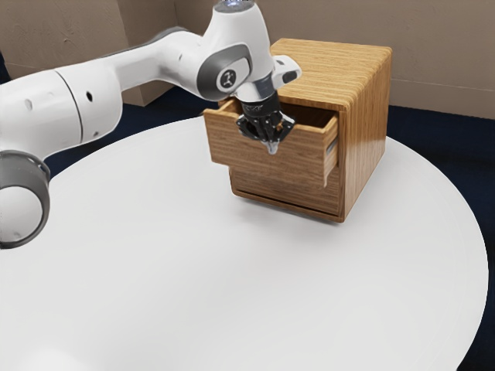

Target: Push the drawer handle with one arm to close the drawer

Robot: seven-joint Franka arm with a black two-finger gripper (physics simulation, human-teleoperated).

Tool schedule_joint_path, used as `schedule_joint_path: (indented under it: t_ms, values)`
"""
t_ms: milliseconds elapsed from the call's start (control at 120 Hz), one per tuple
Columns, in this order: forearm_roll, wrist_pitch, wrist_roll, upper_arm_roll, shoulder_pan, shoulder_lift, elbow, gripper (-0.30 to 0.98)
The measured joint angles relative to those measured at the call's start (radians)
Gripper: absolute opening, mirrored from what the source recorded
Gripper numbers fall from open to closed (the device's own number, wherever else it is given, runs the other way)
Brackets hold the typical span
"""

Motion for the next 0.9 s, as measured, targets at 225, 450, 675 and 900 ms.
schedule_joint_path:
  t_ms: [225,450,675,900]
  values:
    - [0.0,0.057,0.001,0.057,-0.034,0.038,0.071,-0.1]
    - [0.0,0.113,0.001,0.077,-0.044,0.104,0.122,-0.1]
    - [-0.001,0.178,0.001,0.097,-0.048,0.115,0.128,-0.1]
    - [-0.005,0.214,0.001,0.099,-0.051,0.121,0.153,-0.11]
